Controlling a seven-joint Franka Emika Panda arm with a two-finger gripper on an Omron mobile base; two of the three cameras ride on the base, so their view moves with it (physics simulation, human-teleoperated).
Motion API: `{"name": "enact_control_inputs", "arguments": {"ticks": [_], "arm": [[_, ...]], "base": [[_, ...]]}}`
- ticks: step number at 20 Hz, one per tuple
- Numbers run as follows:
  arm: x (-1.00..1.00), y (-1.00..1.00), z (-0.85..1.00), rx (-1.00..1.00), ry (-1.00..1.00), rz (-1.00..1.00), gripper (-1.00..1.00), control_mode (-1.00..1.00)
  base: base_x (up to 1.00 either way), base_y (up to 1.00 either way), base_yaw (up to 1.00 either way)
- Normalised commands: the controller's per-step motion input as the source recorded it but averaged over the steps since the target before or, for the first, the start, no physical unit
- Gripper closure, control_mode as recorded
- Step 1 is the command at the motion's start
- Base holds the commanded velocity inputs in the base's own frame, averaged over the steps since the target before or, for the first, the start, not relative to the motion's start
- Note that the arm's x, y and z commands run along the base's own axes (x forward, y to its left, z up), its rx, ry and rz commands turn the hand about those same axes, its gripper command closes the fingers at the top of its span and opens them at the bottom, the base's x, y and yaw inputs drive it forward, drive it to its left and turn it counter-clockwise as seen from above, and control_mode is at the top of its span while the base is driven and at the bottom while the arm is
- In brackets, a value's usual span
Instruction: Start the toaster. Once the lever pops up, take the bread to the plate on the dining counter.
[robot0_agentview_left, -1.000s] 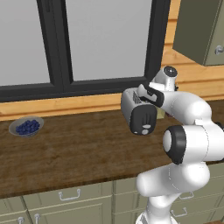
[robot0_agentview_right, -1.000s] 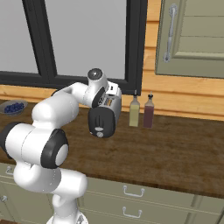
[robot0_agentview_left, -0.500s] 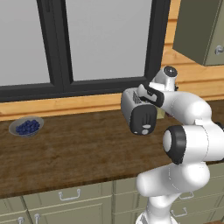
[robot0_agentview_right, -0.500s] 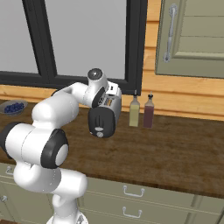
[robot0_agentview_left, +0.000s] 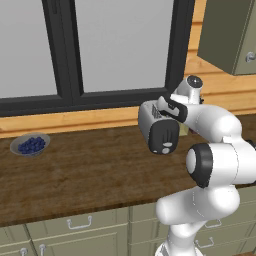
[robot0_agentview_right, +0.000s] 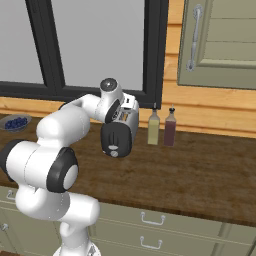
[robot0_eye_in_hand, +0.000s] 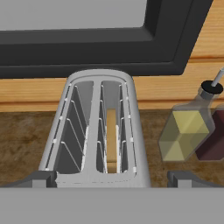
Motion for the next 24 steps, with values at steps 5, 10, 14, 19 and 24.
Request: {"name": "enact_control_inputs", "arguments": {"ticks": [5,10,14,19,24], "arm": [[0.0,0.0,0.0,0.0,0.0,0.0,-1.0,-1.0],[0.0,0.0,0.0,0.0,0.0,0.0,-1.0,-1.0],[0.0,0.0,0.0,0.0,0.0,0.0,-1.0,-1.0],[0.0,0.0,0.0,0.0,0.0,0.0,-1.0,-1.0],[0.0,0.0,0.0,0.0,0.0,0.0,-1.0,-1.0]], "base": [[0.0,0.0,0.0],[0.0,0.0,0.0],[0.0,0.0,0.0],[0.0,0.0,0.0],[0.0,0.0,0.0]]}}
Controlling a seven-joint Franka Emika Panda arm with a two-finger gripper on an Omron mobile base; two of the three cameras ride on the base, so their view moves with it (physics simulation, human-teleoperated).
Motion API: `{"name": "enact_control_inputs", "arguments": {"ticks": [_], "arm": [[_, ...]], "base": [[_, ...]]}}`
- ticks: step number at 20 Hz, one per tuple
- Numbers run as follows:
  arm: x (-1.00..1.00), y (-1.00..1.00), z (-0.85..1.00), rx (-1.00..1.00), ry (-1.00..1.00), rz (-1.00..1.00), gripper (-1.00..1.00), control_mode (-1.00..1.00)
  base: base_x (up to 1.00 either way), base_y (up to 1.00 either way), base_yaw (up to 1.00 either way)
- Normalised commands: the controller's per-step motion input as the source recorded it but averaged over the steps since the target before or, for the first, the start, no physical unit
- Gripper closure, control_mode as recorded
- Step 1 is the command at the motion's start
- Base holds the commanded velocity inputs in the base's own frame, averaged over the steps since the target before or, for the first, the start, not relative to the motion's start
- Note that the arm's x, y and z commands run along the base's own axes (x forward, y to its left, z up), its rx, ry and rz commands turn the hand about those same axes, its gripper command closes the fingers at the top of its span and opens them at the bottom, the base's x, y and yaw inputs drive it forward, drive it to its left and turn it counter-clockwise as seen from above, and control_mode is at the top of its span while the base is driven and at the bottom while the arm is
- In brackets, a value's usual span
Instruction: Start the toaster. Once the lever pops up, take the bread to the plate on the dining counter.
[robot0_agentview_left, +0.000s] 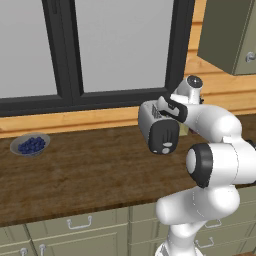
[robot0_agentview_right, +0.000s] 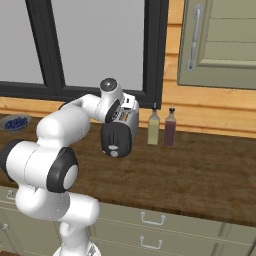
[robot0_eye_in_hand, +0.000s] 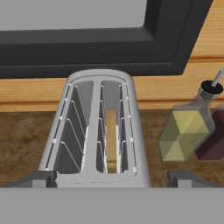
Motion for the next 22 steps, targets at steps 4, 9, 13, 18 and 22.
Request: {"name": "enact_control_inputs", "arguments": {"ticks": [4,9,13,18,22], "arm": [[0.0,0.0,0.0,0.0,0.0,0.0,-1.0,-1.0],[0.0,0.0,0.0,0.0,0.0,0.0,-1.0,-1.0],[0.0,0.0,0.0,0.0,0.0,0.0,-1.0,-1.0],[0.0,0.0,0.0,0.0,0.0,0.0,-1.0,-1.0],[0.0,0.0,0.0,0.0,0.0,0.0,-1.0,-1.0]], "base": [[0.0,0.0,0.0],[0.0,0.0,0.0],[0.0,0.0,0.0],[0.0,0.0,0.0],[0.0,0.0,0.0]]}}
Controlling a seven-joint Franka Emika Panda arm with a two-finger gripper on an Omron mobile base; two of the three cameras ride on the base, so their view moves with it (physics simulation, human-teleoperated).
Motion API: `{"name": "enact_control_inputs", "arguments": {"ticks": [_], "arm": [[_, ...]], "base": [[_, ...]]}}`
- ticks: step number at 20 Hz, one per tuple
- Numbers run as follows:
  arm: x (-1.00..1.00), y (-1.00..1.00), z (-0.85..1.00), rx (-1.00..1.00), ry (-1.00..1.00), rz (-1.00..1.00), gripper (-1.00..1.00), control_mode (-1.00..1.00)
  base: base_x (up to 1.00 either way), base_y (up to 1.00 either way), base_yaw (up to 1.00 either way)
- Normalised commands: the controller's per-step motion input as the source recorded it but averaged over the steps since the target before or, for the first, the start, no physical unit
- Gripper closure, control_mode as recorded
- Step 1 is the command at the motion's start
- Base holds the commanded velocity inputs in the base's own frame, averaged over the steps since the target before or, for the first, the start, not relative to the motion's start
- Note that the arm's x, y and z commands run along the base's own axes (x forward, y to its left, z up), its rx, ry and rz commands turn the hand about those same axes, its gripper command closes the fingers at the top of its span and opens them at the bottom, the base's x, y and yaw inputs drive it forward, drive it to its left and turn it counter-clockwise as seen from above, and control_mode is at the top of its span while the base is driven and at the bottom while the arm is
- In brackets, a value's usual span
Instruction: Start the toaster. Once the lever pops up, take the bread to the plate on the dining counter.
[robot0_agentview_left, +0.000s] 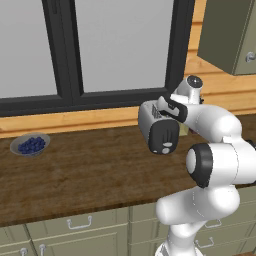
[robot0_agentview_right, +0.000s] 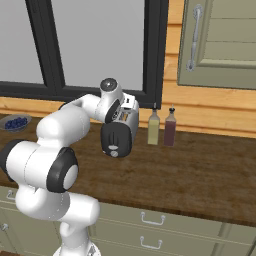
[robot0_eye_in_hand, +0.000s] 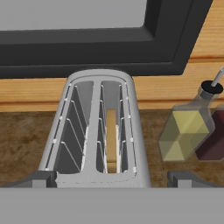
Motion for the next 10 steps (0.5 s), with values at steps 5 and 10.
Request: {"name": "enact_control_inputs", "arguments": {"ticks": [5,10], "arm": [[0.0,0.0,0.0,0.0,0.0,0.0,-1.0,-1.0],[0.0,0.0,0.0,0.0,0.0,0.0,-1.0,-1.0]], "base": [[0.0,0.0,0.0],[0.0,0.0,0.0]]}}
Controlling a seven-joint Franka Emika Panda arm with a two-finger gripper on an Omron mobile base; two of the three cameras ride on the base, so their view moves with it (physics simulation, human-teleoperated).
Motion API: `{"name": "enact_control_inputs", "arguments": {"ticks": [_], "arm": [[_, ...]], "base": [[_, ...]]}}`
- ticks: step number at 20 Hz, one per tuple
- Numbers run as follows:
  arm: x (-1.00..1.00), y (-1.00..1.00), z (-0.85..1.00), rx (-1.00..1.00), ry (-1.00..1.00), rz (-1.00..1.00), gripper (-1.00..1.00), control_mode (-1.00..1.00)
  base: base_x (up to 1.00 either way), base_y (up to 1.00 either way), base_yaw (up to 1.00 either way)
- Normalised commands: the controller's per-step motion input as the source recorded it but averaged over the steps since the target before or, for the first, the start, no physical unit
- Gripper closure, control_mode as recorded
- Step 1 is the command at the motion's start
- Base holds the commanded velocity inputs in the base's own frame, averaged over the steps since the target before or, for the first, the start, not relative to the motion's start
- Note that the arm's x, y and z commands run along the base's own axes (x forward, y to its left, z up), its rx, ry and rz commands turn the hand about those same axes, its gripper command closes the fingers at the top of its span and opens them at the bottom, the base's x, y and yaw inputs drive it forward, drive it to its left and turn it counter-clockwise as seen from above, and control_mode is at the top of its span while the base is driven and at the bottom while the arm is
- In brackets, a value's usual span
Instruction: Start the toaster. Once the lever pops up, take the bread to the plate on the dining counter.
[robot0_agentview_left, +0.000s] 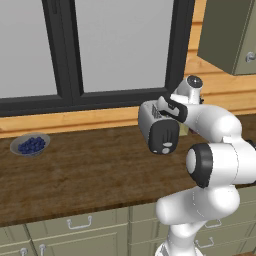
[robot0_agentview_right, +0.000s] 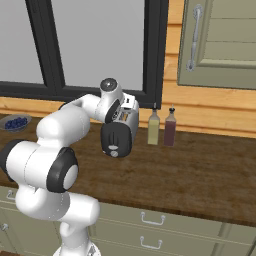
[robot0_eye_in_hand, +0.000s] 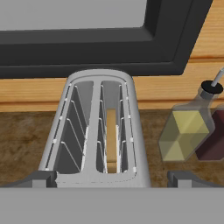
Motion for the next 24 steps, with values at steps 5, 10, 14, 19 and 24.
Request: {"name": "enact_control_inputs", "arguments": {"ticks": [5,10,14,19,24], "arm": [[0.0,0.0,0.0,0.0,0.0,0.0,-1.0,-1.0],[0.0,0.0,0.0,0.0,0.0,0.0,-1.0,-1.0],[0.0,0.0,0.0,0.0,0.0,0.0,-1.0,-1.0],[0.0,0.0,0.0,0.0,0.0,0.0,-1.0,-1.0],[0.0,0.0,0.0,0.0,0.0,0.0,-1.0,-1.0]], "base": [[0.0,0.0,0.0],[0.0,0.0,0.0],[0.0,0.0,0.0],[0.0,0.0,0.0],[0.0,0.0,0.0]]}}
